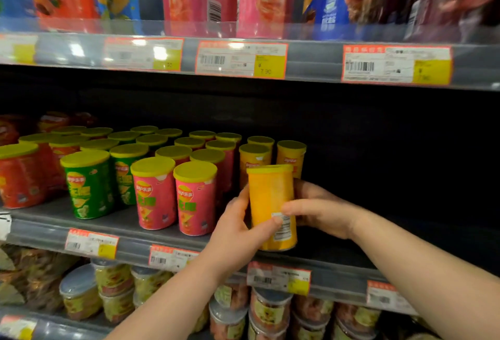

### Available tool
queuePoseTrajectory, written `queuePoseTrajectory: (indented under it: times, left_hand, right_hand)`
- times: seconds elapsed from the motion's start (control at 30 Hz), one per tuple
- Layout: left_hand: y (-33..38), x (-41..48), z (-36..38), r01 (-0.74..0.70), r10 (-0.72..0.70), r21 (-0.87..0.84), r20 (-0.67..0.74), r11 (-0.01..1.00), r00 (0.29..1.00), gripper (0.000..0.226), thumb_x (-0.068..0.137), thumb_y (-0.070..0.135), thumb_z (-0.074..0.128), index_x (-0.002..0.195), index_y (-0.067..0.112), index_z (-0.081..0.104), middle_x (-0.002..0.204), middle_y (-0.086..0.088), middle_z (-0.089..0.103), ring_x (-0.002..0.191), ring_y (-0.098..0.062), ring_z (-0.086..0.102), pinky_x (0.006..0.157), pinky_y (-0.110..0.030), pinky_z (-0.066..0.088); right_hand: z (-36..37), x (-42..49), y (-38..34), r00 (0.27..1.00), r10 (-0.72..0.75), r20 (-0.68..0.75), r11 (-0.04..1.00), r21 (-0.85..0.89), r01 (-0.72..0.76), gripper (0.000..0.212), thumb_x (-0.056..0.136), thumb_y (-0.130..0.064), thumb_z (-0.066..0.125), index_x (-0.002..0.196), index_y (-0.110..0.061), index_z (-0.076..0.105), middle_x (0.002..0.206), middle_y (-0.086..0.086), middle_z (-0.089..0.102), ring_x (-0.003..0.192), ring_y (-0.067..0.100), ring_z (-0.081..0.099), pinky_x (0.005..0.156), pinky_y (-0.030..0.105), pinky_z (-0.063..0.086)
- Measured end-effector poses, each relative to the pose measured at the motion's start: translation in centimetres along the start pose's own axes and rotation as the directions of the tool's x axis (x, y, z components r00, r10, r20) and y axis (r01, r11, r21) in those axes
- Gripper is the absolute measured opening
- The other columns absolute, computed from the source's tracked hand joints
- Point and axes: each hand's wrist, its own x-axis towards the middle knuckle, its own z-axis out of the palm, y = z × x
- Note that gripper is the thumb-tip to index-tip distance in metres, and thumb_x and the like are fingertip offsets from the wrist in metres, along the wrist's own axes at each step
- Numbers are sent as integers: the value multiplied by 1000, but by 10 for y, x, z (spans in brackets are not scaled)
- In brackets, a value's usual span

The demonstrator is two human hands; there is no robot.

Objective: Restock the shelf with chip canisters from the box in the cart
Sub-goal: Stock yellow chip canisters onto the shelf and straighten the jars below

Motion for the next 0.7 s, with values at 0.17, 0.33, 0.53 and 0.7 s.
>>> queuePoseTrajectory:
  times: [0.17,0.33,0.53,0.7]
  left_hand:
    - [-21,1,-4,-127,-2,868,146,481,989,94,66,84,14,143,33,33,140,6,42,127,-16,41,100,-29,39]
    - [-27,1,-5,-259,59,921,253,291,966,86,76,85,15,123,27,58,122,-1,58,106,-27,59,80,-39,50]
    - [-24,-2,-9,-244,-69,933,270,266,960,83,76,76,47,142,28,34,146,2,34,130,-23,34,101,-34,33]
    - [-26,-2,-8,-253,-57,933,275,257,960,82,75,76,48,140,27,36,144,0,36,129,-24,36,100,-35,34]
  right_hand:
    - [-18,17,20,944,14,-331,996,-75,-41,80,69,-23,82,135,-26,37,133,3,55,118,18,56,102,45,45]
    - [-20,46,30,784,-1,-620,961,-219,-171,87,71,-21,82,140,-14,29,137,9,47,123,26,50,93,35,44]
    - [-22,64,30,795,89,-600,942,-210,-263,89,78,-16,75,145,-16,16,141,13,40,128,30,43,99,39,39]
    - [-29,59,34,812,108,-574,914,-264,-308,91,78,-17,76,146,-15,16,144,12,39,129,29,43,98,37,40]
